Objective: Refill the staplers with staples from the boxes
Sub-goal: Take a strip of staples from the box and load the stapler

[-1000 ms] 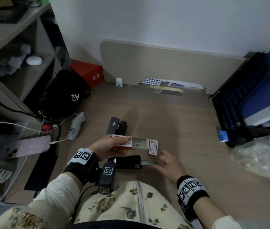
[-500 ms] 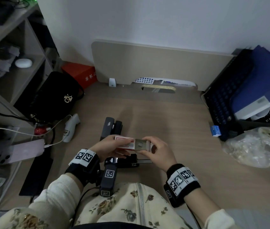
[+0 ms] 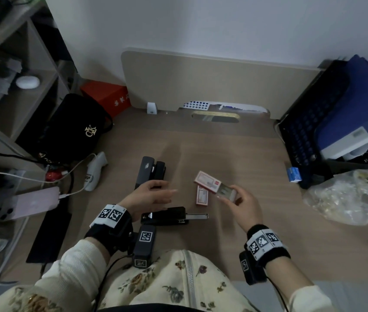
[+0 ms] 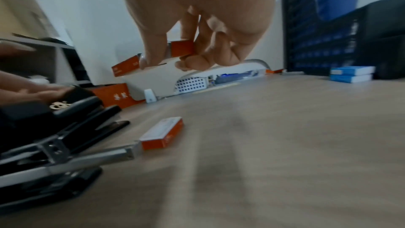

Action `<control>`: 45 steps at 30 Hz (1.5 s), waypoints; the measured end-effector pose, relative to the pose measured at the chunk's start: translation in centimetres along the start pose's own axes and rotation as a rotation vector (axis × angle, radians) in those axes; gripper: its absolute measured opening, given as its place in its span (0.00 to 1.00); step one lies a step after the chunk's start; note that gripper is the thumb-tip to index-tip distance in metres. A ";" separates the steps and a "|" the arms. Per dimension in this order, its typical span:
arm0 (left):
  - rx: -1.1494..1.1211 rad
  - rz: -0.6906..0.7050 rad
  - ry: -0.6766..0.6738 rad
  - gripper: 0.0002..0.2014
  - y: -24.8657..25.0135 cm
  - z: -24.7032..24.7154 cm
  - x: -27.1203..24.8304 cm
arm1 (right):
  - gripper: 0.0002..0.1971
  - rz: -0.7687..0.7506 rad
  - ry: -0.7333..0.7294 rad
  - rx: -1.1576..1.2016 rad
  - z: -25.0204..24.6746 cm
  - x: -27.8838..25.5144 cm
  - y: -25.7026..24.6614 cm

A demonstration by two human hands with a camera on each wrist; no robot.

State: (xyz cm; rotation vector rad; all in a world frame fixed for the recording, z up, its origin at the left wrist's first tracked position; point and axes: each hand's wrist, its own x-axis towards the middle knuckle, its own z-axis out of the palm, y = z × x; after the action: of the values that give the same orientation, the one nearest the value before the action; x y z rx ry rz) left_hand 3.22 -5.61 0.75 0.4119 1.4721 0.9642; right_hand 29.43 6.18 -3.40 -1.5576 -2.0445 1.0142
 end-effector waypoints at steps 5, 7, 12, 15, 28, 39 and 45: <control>0.017 0.000 0.021 0.23 -0.6 -0.8 -0.3 | 0.12 0.202 0.106 0.094 0.4 0.2 3.0; 0.025 0.000 0.029 0.20 -0.8 -1.0 -0.4 | 0.15 0.290 0.136 0.074 1.2 0.4 4.2; -0.019 0.001 0.068 0.14 -1.6 -1.7 0.0 | 0.25 0.336 0.050 -0.061 2.4 0.5 6.4; -0.037 0.007 0.090 0.15 -2.0 -2.0 0.4 | 0.33 0.324 0.027 -0.079 2.5 0.4 6.8; 0.249 -0.052 0.177 0.13 -4.2 -3.0 0.6 | 0.25 0.067 -0.412 0.009 5.9 -1.7 3.1; 0.737 -0.072 -0.070 0.31 -5.2 -1.9 2.2 | 0.14 0.127 -0.573 -0.036 6.1 -1.1 1.7; 0.889 -0.029 -0.084 0.15 -4.6 -1.0 3.0 | 0.09 0.077 -0.509 -0.132 5.8 -0.8 1.0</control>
State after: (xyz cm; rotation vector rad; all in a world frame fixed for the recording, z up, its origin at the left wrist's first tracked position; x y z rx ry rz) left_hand 3.09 -6.37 -4.76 1.0473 1.7664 0.2094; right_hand 26.44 3.74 -7.87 -1.5708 -2.4391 1.4509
